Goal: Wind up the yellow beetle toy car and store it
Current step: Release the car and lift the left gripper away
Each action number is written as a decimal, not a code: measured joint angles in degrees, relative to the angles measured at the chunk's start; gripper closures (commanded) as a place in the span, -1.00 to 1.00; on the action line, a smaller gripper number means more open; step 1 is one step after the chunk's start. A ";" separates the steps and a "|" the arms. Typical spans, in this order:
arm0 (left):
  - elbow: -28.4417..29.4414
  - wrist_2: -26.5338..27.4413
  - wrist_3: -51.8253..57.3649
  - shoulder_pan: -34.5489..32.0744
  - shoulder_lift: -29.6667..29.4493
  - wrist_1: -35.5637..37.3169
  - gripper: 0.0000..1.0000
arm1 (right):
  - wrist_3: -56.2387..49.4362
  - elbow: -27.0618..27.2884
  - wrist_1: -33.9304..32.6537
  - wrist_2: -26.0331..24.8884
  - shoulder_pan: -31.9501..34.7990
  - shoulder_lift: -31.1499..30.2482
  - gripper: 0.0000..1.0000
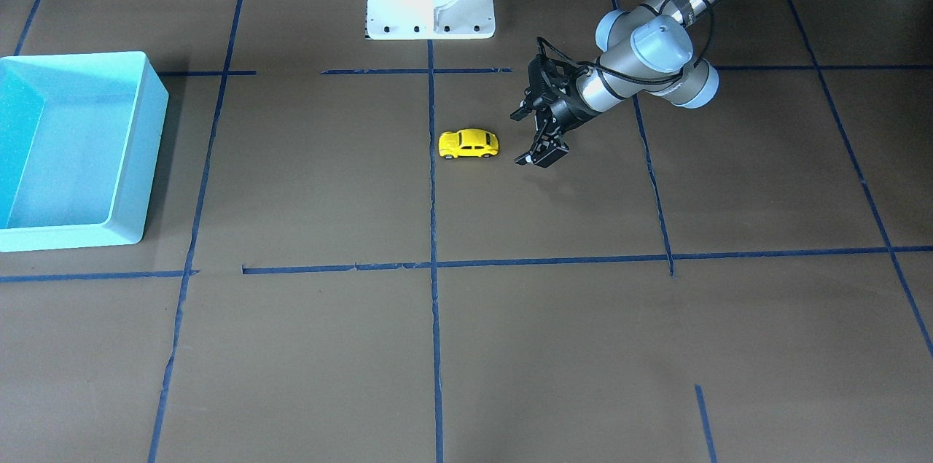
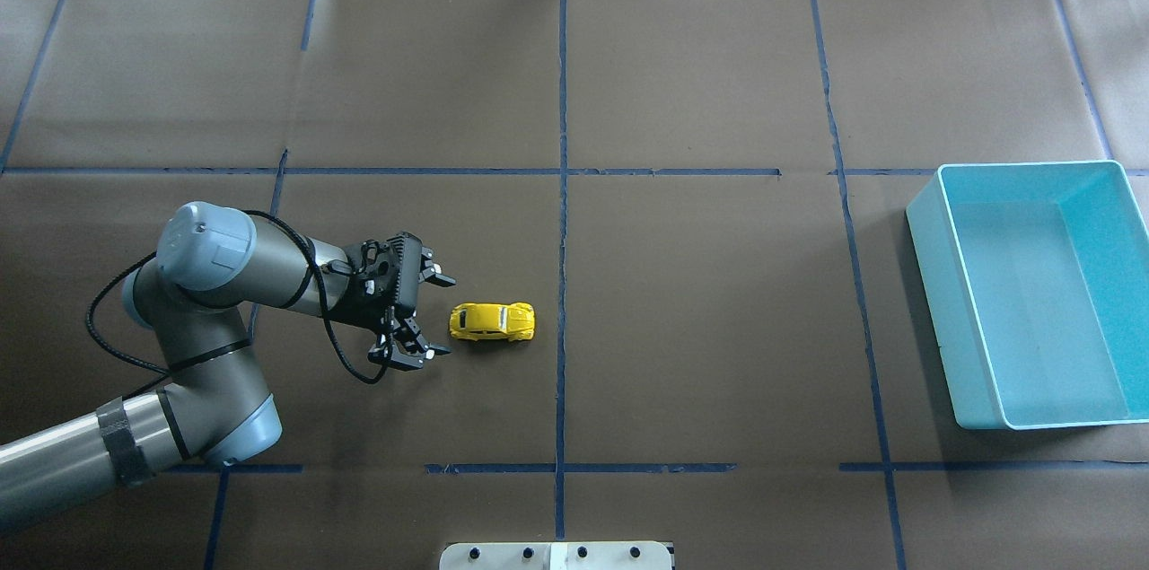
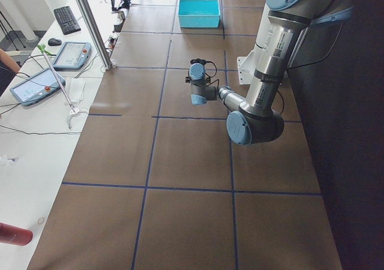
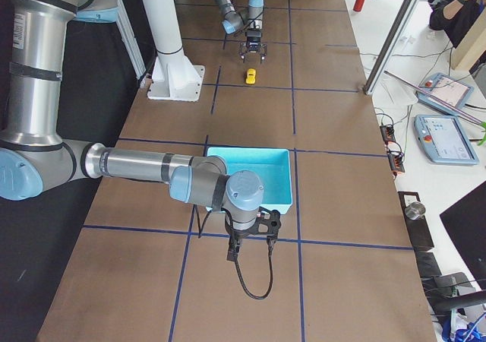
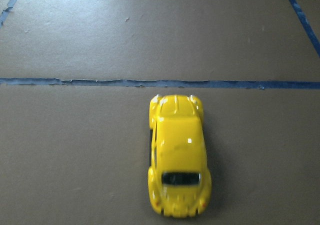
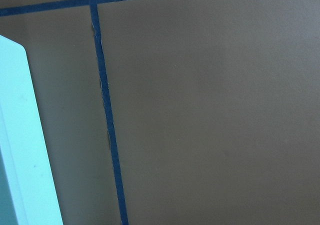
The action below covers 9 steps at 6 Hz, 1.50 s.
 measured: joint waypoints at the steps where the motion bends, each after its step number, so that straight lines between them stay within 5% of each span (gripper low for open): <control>1: -1.03 -2.72 0.00 -2.17 1.48 -0.74 -1.00 | 0.00 -0.04 0.00 0.00 0.00 0.00 -1.00; 4: -3.28 -7.01 0.39 -6.90 4.87 1.77 -1.00 | 0.00 -0.07 0.00 0.02 0.00 0.05 -1.00; 9: -23.64 -7.16 0.85 -16.96 17.27 43.33 -1.00 | 0.11 -0.29 0.09 0.15 -0.13 0.58 -1.00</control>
